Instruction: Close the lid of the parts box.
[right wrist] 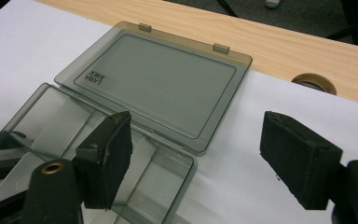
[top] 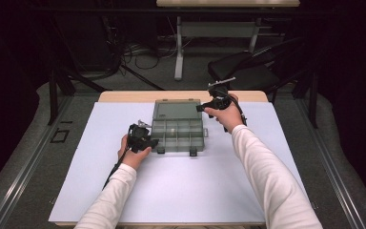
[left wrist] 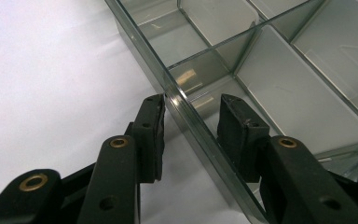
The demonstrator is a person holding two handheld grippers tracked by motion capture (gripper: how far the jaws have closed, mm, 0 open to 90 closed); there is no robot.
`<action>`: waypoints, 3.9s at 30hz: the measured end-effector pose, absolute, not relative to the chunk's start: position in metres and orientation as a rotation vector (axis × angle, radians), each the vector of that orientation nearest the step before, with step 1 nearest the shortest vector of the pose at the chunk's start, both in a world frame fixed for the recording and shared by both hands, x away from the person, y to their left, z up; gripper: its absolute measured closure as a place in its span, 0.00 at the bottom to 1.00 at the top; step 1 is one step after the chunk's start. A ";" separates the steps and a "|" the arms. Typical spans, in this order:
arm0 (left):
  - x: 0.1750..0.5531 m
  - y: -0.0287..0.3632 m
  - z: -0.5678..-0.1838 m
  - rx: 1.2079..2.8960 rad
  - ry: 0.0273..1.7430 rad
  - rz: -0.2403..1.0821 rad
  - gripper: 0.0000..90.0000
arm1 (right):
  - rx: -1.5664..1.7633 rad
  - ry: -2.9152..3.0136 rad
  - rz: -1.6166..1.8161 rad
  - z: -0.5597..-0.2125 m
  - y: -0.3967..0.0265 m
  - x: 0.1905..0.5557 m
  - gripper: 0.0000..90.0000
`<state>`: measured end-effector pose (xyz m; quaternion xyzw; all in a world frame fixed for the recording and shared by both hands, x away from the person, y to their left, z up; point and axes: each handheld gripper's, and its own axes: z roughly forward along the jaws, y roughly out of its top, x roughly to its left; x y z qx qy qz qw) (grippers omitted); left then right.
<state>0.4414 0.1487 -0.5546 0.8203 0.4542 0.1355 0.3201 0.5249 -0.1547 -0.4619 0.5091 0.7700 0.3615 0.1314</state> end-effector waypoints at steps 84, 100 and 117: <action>0.440 0.149 -0.557 2.125 1.205 0.367 0.67 | 1.771 2.238 0.953 -0.528 -0.138 0.566 0.27; 0.439 0.149 -0.557 2.123 1.206 0.369 0.67 | 1.783 2.240 0.960 -0.531 -0.136 0.566 0.26; 0.439 0.149 -0.557 2.123 1.206 0.370 0.67 | 1.810 2.245 1.036 -0.535 -0.128 0.566 0.26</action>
